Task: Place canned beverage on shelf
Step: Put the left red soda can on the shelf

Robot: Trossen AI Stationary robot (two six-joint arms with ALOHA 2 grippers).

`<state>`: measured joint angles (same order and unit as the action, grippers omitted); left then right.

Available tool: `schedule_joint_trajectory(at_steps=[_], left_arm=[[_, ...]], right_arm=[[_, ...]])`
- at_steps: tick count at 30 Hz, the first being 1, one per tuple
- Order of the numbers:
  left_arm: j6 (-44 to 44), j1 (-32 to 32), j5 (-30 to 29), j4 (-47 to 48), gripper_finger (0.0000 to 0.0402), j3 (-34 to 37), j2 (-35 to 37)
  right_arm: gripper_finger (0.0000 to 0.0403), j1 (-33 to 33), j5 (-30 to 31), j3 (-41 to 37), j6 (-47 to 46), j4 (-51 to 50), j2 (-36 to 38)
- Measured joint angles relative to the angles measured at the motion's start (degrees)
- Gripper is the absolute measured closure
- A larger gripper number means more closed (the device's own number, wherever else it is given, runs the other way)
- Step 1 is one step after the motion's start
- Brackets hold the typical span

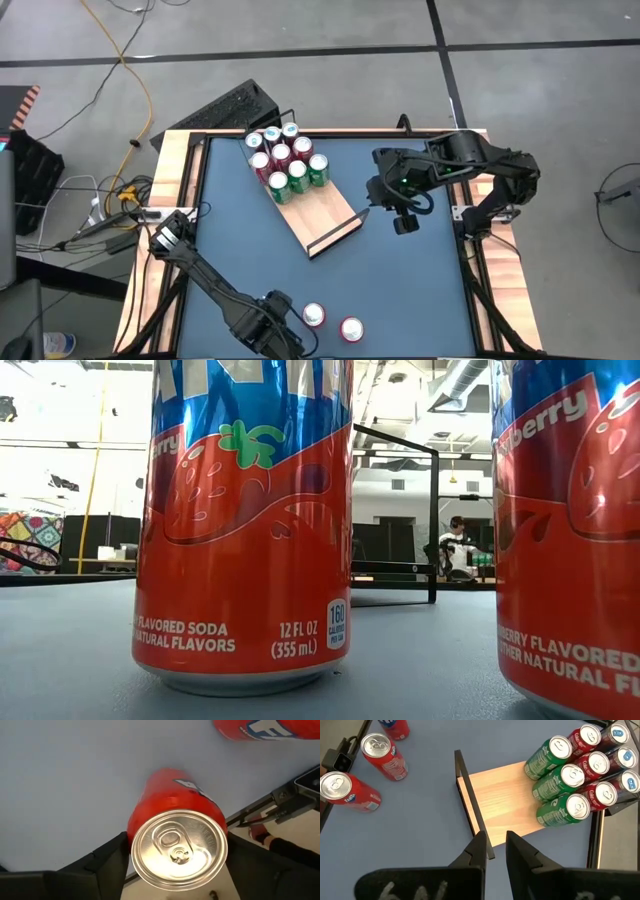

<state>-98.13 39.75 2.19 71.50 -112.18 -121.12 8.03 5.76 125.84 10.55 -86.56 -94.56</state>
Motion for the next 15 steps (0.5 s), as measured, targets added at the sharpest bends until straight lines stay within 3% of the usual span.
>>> schedule_joint_trajectory(at_steps=[7, 15], left_arm=[[9.8, 0.0, -2.3, 3.2, 0.0136, -0.2, 0.0], [36.9, -1.1, -6.8, 11.3, 0.0136, -2.7, 0.2]], right_arm=[[0.0344, 0.0, 0.0, 0.0, 0.0, 0.0, 0.0], [0.0344, 0.1, 0.0, 0.0, 0.0, -0.5, 0.3]])
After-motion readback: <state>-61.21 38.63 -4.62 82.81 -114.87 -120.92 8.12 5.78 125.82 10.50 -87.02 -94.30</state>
